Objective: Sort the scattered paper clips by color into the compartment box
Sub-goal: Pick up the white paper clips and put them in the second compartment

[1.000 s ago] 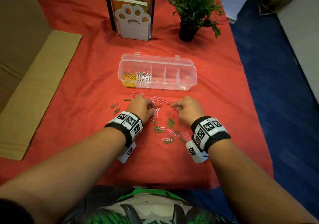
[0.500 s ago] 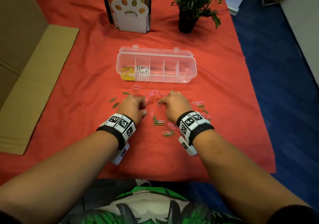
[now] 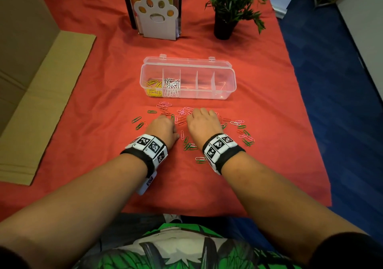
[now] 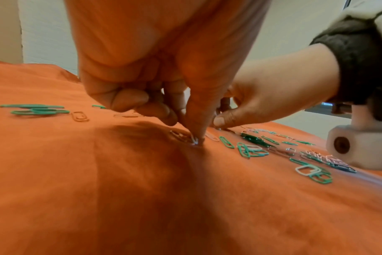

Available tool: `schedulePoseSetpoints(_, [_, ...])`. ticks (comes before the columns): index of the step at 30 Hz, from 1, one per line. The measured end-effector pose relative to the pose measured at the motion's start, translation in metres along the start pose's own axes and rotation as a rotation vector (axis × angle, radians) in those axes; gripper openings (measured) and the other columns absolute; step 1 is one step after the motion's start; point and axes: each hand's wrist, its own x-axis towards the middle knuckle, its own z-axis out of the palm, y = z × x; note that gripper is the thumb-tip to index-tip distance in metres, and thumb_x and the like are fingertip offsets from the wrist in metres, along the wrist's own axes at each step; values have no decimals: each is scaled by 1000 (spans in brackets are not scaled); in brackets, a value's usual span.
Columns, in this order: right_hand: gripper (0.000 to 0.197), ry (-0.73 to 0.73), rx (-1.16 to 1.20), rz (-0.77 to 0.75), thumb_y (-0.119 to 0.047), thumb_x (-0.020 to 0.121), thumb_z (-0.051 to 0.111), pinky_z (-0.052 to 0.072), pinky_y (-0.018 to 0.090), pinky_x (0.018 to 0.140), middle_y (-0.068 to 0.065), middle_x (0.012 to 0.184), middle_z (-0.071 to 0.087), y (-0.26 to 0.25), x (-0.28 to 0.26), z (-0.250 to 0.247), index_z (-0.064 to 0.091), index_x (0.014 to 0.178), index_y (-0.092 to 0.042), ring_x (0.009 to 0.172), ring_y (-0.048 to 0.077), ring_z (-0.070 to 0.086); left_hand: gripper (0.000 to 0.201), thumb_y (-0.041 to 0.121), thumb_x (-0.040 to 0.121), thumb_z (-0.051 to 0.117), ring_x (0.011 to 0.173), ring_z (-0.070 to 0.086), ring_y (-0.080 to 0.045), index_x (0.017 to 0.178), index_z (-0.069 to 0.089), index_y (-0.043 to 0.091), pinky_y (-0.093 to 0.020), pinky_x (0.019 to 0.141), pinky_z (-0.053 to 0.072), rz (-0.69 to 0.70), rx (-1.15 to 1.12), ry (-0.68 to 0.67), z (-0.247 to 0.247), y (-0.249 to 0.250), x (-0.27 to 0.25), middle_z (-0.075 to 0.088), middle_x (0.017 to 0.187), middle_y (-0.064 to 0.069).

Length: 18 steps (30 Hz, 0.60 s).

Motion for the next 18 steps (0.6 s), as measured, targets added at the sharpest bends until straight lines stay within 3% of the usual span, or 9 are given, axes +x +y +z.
schedulePoseSetpoints(3, [32, -63, 205, 71, -5, 82, 44, 40, 39, 89, 9, 110, 56, 20, -3, 1, 60, 108, -16, 109, 31, 49, 7, 18, 81, 63, 88, 55, -28, 82, 59, 13, -29, 75, 38, 16, -161, 48, -1, 1, -2, 59, 95, -11])
schedulePoseSetpoints(5, [34, -85, 349, 146, -4, 80, 49, 41, 37, 89, 8, 104, 55, 35, -7, 3, 65, 104, -22, 107, 30, 48, 4, 9, 84, 56, 75, 52, -23, 83, 55, 12, -28, 69, 36, 19, -310, 82, 1, 2, -3, 60, 83, -7])
schedulePoseSetpoints(8, [39, -130, 432, 160, -3, 79, 53, 43, 37, 88, 5, 97, 55, 49, -18, 10, 71, 100, -30, 100, 29, 49, 30, -6, 88, 33, 59, 48, -14, 76, 48, 17, -24, 60, 41, -102, -740, 13, 4, 10, -2, 51, 69, -2])
schedulePoseSetpoints(10, [37, -196, 403, 145, -5, 79, 56, 42, 38, 91, 5, 100, 57, 54, -28, 12, 72, 101, -29, 101, 29, 49, 40, -9, 89, 25, 53, 47, -12, 72, 49, 19, -23, 56, 42, -193, -897, -48, 6, 15, 0, 47, 68, -2])
schedulePoseSetpoints(13, [32, -237, 416, 140, -5, 79, 55, 45, 37, 89, 6, 99, 60, 60, -40, 14, 74, 97, -25, 105, 29, 53, 31, -3, 88, 38, 48, 49, -11, 78, 60, 18, -19, 51, 41, -143, -737, -61, 5, 22, 4, 56, 68, -2])
schedulePoseSetpoints(15, [32, -143, 411, 225, -7, 82, 52, 47, 39, 88, 8, 100, 61, 70, -46, 12, 72, 99, -24, 105, 31, 55, 23, 5, 86, 48, 68, 56, -20, 92, 69, 14, -21, 64, 42, -38, -495, -8, 5, 26, 7, 65, 84, -6])
schedulePoseSetpoints(18, [26, 10, 313, 423, -16, 87, 50, 47, 40, 87, 12, 105, 60, 94, -47, 8, 68, 105, -21, 108, 35, 53, 23, 14, 84, 58, 94, 56, -28, 103, 71, 15, -26, 76, 36, 117, -228, 47, 10, 31, 13, 57, 97, -14])
